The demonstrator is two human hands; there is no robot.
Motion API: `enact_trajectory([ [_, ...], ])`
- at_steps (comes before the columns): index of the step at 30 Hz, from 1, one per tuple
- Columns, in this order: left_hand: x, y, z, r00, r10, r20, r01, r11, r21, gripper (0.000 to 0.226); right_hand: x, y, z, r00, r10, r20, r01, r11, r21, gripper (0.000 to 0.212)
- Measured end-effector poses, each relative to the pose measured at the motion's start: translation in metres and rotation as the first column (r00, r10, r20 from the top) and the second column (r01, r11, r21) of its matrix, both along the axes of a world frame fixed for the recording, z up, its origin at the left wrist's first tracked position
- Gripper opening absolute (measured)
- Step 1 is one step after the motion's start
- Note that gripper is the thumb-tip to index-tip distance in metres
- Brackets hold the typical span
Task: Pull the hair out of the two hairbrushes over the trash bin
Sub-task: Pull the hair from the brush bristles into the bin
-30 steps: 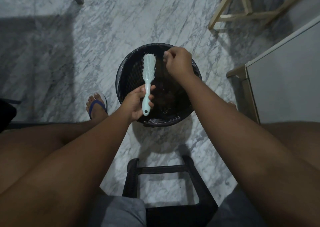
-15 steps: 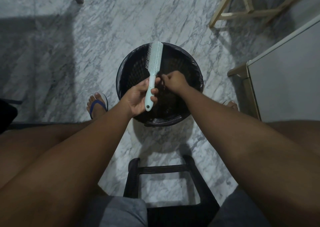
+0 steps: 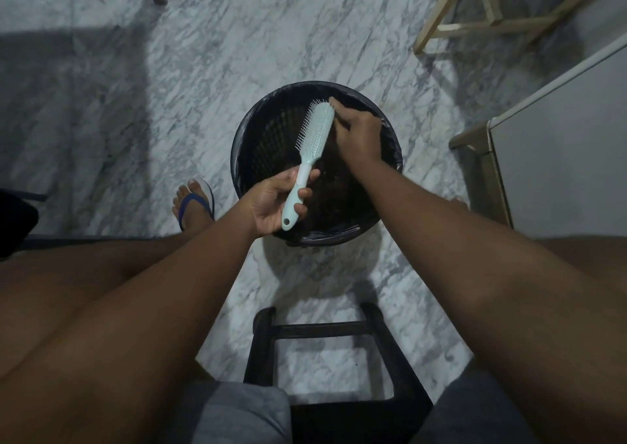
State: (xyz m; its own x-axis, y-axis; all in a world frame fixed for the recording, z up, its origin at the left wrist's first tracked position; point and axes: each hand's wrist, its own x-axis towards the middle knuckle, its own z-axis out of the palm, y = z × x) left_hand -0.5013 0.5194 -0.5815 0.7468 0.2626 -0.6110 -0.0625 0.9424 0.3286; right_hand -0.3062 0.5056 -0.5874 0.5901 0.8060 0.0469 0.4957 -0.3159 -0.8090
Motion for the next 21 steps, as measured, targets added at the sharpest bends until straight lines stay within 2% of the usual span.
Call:
enact_trajectory([
  [2, -0.003, -0.003, -0.002, 1.000, -0.007, 0.001, 0.007, 1.000, 0.000, 0.033, 0.003, 0.001, -0.003, 0.976, -0.125, -0.179, 0.116, 0.991, -0.062, 0.029],
  [5, -0.007, -0.002, -0.005, 0.999, 0.006, -0.034, -0.006, 1.000, 0.015, 0.031, 0.003, 0.004, -0.002, 0.852, -0.282, -0.442, 0.225, 0.958, -0.179, 0.035],
  [7, -0.009, -0.002, -0.007, 0.998, 0.011, -0.055, -0.009, 1.000, 0.023, 0.032, 0.002, 0.010, 0.004, 0.795, -0.274, -0.542, 0.204, 0.961, -0.188, 0.038],
  [8, -0.008, -0.003, -0.007, 0.998, 0.009, -0.066, -0.007, 1.000, 0.026, 0.033, 0.000, 0.013, 0.009, 0.796, -0.229, -0.561, 0.155, 0.972, -0.177, 0.039],
  [10, -0.005, -0.006, -0.007, 0.994, -0.004, -0.105, 0.008, 0.999, 0.043, 0.033, -0.005, 0.018, 0.022, 0.870, -0.099, -0.483, 0.003, 0.981, -0.195, 0.054],
  [12, -0.001, -0.009, -0.007, 0.990, -0.016, -0.138, 0.026, 0.997, 0.073, 0.033, -0.009, 0.025, 0.028, 0.956, 0.028, -0.293, -0.110, 0.957, -0.268, 0.062],
  [14, 0.002, -0.010, -0.007, 0.990, -0.023, -0.141, 0.036, 0.995, 0.094, 0.035, -0.009, 0.034, 0.026, 0.994, 0.034, -0.105, -0.064, 0.952, -0.298, 0.037],
  [15, 0.002, -0.010, -0.007, 0.990, -0.027, -0.140, 0.041, 0.994, 0.100, 0.035, -0.009, 0.037, 0.027, 0.997, -0.003, -0.073, -0.018, 0.958, -0.287, 0.021],
  [17, 0.001, -0.009, -0.006, 0.990, -0.039, -0.138, 0.054, 0.993, 0.105, 0.035, -0.006, 0.041, 0.029, 0.997, -0.044, -0.067, 0.023, 0.957, -0.288, 0.014],
  [21, -0.003, -0.009, -0.008, 0.991, -0.047, -0.129, 0.057, 0.996, 0.075, 0.030, -0.001, 0.044, 0.026, 0.987, -0.069, -0.148, 0.009, 0.928, -0.372, 0.028],
])
